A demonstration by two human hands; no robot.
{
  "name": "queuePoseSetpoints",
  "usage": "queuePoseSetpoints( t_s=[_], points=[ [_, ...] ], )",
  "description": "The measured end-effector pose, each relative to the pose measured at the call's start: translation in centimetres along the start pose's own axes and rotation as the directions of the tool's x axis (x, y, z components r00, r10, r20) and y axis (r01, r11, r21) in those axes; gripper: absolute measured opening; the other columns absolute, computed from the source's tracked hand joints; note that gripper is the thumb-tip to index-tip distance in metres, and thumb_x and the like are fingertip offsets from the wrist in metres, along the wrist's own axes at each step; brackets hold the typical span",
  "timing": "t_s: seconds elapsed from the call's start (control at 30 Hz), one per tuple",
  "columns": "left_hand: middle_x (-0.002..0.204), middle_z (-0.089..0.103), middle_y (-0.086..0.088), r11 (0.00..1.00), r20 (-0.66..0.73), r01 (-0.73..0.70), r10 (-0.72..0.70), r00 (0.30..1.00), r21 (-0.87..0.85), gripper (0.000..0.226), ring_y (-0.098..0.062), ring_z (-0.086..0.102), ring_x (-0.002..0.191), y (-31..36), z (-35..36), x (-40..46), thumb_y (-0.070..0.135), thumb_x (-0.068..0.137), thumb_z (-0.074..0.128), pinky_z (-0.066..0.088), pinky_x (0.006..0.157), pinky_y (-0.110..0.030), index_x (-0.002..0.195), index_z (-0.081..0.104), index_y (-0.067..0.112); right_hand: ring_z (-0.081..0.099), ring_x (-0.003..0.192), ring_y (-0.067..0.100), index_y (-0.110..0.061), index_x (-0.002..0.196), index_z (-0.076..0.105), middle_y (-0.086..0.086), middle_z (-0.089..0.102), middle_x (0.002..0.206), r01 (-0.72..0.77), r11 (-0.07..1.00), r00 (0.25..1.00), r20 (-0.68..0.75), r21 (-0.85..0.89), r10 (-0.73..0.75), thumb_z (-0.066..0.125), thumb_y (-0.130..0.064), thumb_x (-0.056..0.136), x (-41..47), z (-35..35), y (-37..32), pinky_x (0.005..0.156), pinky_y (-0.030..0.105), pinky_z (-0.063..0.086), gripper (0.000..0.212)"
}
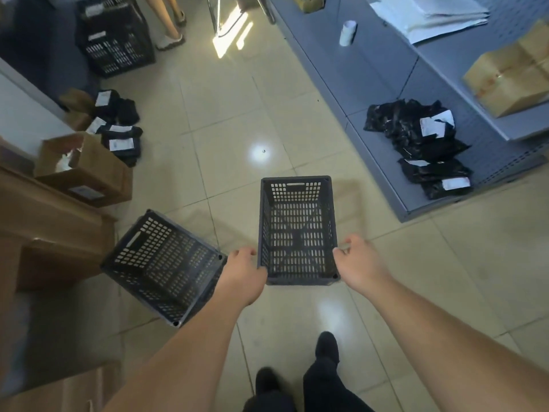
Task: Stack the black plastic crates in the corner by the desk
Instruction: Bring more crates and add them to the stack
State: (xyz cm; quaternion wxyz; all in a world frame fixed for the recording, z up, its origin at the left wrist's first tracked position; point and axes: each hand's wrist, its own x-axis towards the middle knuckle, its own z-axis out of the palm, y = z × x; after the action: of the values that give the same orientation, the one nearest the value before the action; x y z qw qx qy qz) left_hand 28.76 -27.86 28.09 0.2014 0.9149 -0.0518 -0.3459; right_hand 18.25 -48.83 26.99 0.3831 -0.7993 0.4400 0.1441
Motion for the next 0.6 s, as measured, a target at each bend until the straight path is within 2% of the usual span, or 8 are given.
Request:
queuePoseSetpoints(
  t_s=[0.13,0.27,0.43,0.6],
  points=[
    [0.156,0.043,-0.006,0.999,0.015,0.018,-0.018,1.0,-0.027,0.053,-0.021,0.057,0.115,1.5,-0.2,3.8,0.019,0.104,0.054,0.048,0.083,-0.03,0.156,0.046,0.019,0.061,0.116,0.034,-0.014,0.143,0.052,0.015,0.059,0.135,-0.055,0.998,0.998,0.014,0.007,0.055,0.052,-0.033,0.098,3.8,0.0,-0.5,0.091,0.035,0.048,0.048],
    [0.158,0.042,-0.005,0.998,0.043,0.034,-0.032,0.999,-0.054,0.053,-0.007,0.055,0.088,1.7,-0.1,8.8,0.018,0.105,0.053,0.047,0.066,-0.024,0.157,0.045,0.02,0.06,0.119,0.033,-0.014,0.144,0.051,0.013,0.057,0.14,-0.104,0.994,0.994,0.028,0.01,0.104,0.052,-0.034,0.099,7.9,1.3,-1.2,0.087,0.032,0.044,0.049],
    [0.153,0.044,-0.005,0.998,0.118,0.052,-0.048,0.992,-0.029,0.051,-0.027,0.061,0.113,0.9,0.7,15.2,0.02,0.105,0.052,0.056,0.084,-0.037,0.155,0.045,0.021,0.063,0.114,0.034,-0.017,0.141,0.053,0.012,0.062,0.133,-0.188,0.982,0.982,0.019,0.023,0.187,0.052,-0.037,0.098,13.5,3.7,-2.2,0.094,0.037,0.049,0.048],
    [0.153,0.044,-0.006,0.997,0.158,0.079,-0.08,0.984,0.011,0.048,-0.025,0.057,0.116,-0.7,1.7,21.4,0.021,0.106,0.054,0.055,0.094,-0.038,0.153,0.047,0.021,0.061,0.117,0.036,-0.014,0.14,0.052,0.015,0.06,0.135,-0.249,0.968,0.968,0.029,0.022,0.249,0.054,-0.036,0.098,18.5,6.7,-1.8,0.099,0.04,0.049,0.048]
  ],
)
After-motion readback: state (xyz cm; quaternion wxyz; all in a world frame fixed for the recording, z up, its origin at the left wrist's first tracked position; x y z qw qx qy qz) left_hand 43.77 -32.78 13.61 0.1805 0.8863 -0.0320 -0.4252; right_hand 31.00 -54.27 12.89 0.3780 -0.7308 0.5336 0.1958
